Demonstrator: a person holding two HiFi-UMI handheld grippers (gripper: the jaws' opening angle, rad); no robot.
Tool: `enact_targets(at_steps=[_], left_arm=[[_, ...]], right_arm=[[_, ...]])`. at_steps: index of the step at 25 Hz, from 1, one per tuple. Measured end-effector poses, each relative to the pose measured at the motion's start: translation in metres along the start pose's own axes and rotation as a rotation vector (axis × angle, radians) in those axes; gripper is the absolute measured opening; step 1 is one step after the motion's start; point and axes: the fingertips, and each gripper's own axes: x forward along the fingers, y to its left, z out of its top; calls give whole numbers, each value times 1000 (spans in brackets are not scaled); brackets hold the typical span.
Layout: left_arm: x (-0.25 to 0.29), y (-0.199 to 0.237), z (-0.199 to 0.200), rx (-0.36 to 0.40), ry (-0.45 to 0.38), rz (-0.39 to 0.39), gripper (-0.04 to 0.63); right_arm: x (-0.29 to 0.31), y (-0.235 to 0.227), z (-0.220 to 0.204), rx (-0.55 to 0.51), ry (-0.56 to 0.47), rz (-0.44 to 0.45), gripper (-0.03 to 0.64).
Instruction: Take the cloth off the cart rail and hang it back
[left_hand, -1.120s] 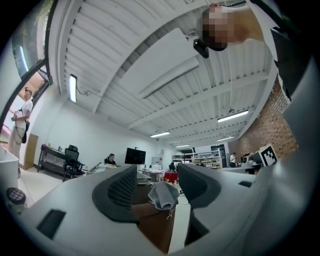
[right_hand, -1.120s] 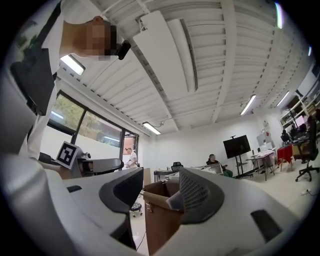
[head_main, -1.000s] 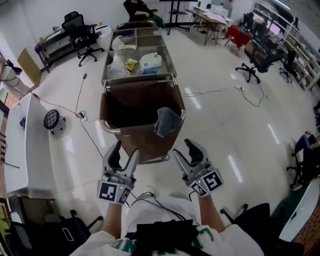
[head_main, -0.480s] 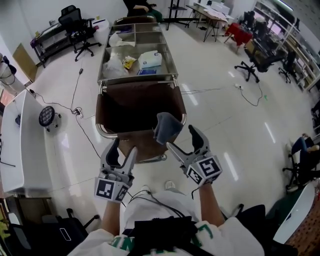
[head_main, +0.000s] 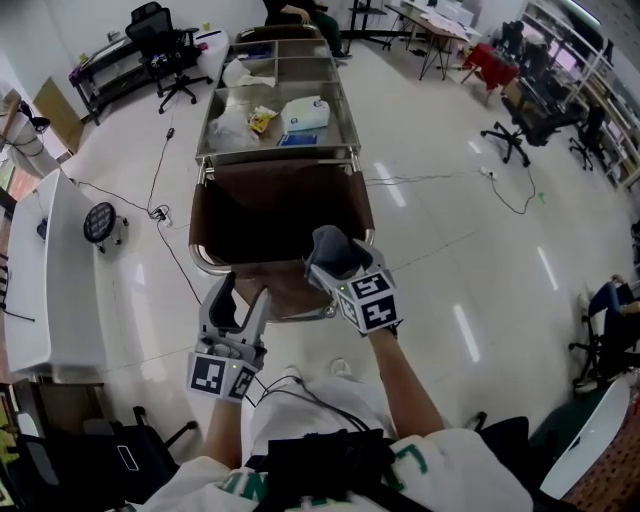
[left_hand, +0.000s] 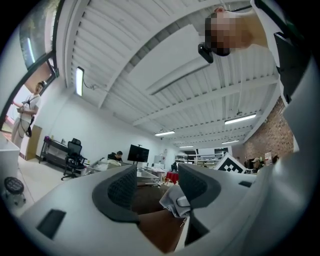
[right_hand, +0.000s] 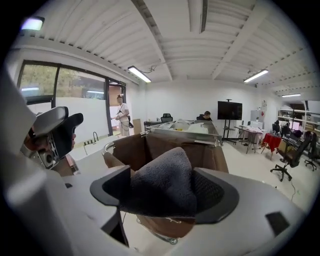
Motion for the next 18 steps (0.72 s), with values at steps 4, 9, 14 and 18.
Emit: enact_targets(at_steps=[4,9,14,18], left_arm=[[-2,-1,-1,-2,6,9,242],[2,-5,4,6,-7,5,242],[8,-9,9,19,-10,0,242],[13,-13,16,44,-17,-8,242]], right_arm=[[0,7,-3,-35,25,56,289],[-9,3,1,-31,-7,70,176],[-40,2,42,-20,-213,101,137],[-84,-3,83,-59,-405,81,135]])
